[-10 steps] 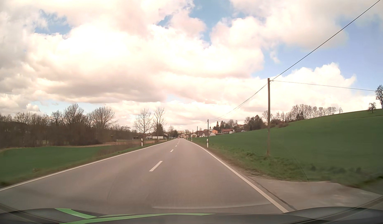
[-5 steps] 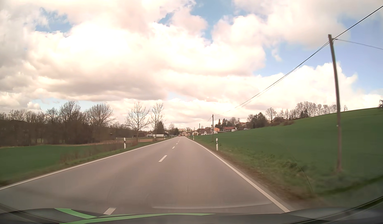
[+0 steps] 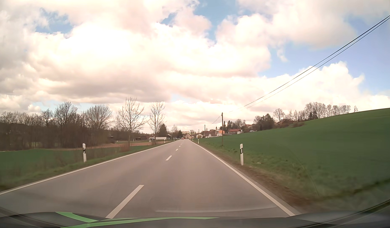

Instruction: Follow the waypoints while adhering to traffic rules and regulations

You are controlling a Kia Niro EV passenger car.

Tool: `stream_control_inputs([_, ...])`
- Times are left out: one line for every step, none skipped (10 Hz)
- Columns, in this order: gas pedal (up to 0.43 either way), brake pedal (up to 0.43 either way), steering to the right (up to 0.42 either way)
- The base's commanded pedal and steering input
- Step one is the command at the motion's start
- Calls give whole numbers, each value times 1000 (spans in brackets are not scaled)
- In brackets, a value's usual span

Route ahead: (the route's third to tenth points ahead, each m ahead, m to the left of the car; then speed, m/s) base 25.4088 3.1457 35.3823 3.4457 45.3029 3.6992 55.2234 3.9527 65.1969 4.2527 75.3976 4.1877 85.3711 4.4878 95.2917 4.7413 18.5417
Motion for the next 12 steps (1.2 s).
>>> stream_control_inputs([220,0,0])
stream_control_inputs([220,0,-1])
stream_control_inputs([220,0,-1])
stream_control_inputs([220,0,-1])
stream_control_inputs([220,0,0])
stream_control_inputs([220,0,-1])
stream_control_inputs([220,0,-1])
stream_control_inputs([220,0,-2])
stream_control_inputs([220,0,-2])
stream_control_inputs([220,0,-1])
stream_control_inputs([220,0,-2])
stream_control_inputs([220,0,-2])
